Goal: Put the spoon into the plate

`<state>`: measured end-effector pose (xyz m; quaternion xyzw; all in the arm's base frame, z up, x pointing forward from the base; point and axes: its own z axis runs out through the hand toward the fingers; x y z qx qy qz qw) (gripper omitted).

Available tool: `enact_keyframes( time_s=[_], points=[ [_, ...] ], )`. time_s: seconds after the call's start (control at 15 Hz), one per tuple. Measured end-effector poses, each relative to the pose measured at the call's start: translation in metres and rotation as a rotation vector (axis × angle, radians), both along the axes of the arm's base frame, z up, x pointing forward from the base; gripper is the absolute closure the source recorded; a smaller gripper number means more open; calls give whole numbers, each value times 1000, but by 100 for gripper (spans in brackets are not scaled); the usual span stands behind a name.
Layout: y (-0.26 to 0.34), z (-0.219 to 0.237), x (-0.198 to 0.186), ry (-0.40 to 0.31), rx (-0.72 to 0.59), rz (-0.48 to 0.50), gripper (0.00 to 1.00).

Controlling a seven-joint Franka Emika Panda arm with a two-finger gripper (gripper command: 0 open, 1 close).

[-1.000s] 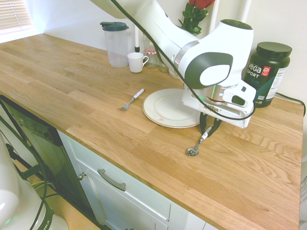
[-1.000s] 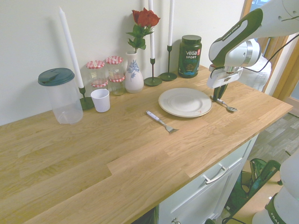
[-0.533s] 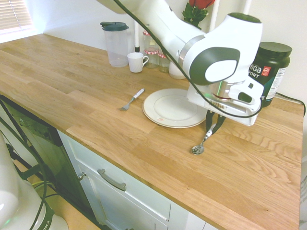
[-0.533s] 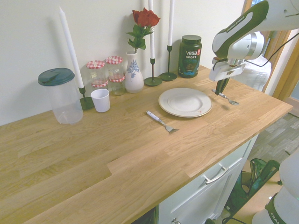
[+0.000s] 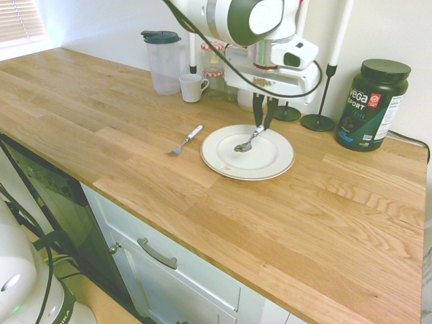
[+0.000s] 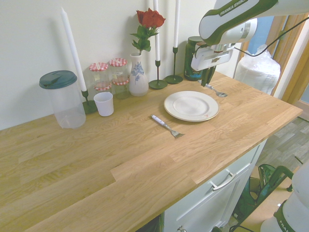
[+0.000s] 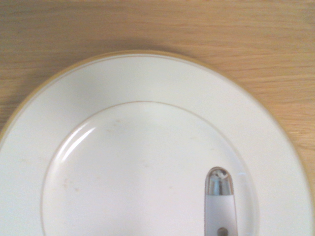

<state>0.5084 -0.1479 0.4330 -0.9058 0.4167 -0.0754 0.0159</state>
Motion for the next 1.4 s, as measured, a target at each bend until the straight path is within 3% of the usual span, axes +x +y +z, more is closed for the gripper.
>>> enact_keyframes(
  time_s=[0.4,1.13,1.2,1.4],
  points=[
    [18,-49,16,7,20,-22,100],
    [37,-72,35,29,28,-27,100],
    [38,-73,38,28,28,-30,0],
    [40,-74,45,28,26,-40,0]
  ],
)
